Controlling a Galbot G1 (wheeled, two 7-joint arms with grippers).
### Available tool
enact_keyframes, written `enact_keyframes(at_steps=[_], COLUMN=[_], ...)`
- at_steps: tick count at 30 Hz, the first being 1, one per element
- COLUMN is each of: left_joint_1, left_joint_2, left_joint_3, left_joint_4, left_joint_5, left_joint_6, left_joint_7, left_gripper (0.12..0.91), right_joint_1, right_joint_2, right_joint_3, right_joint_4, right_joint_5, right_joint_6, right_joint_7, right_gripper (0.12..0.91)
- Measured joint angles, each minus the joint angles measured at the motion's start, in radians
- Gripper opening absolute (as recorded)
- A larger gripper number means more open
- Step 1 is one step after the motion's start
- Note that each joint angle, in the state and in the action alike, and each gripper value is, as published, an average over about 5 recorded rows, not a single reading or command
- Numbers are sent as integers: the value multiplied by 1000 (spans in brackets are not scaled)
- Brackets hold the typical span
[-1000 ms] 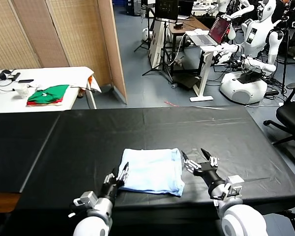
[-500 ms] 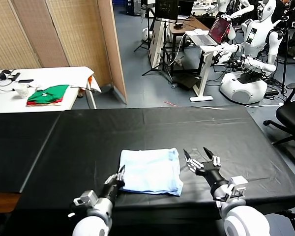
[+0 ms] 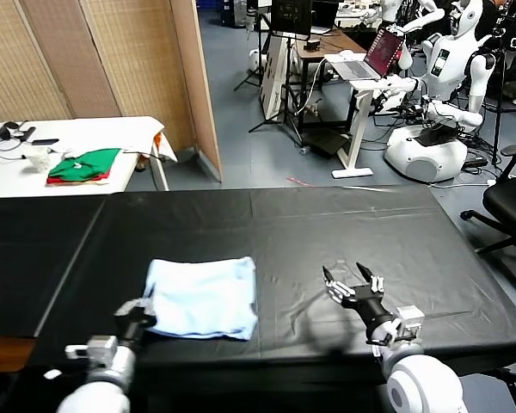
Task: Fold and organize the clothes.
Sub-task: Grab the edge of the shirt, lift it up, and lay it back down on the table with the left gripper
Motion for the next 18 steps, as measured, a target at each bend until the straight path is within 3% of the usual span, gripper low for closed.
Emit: enact_keyframes(at_steps=[6, 11, 14, 18], left_joint_1=[32, 44, 41, 27], left_joint_2=[132, 182, 175, 126], left_joint_3=[-138, -194, -172, -79], left_joint_4=[-27, -82, -128, -189], left_joint_5=[158, 265, 260, 138], left_joint_6=[-26, -29, 1, 75], left_joint_7=[-2, -13, -24, -49], left_gripper=[178, 178, 178, 178], right_joint_1=[-2, -12, -24, -43], right_joint_2=[1, 10, 17, 26], right_joint_3=[1, 3, 6, 15], right_joint_4=[-9, -7, 0, 8], right_joint_5=[1, -2, -8, -19], right_joint_6=[0, 2, 3, 5], right_joint_7=[0, -1, -1, -1], right_gripper=[907, 907, 907, 907])
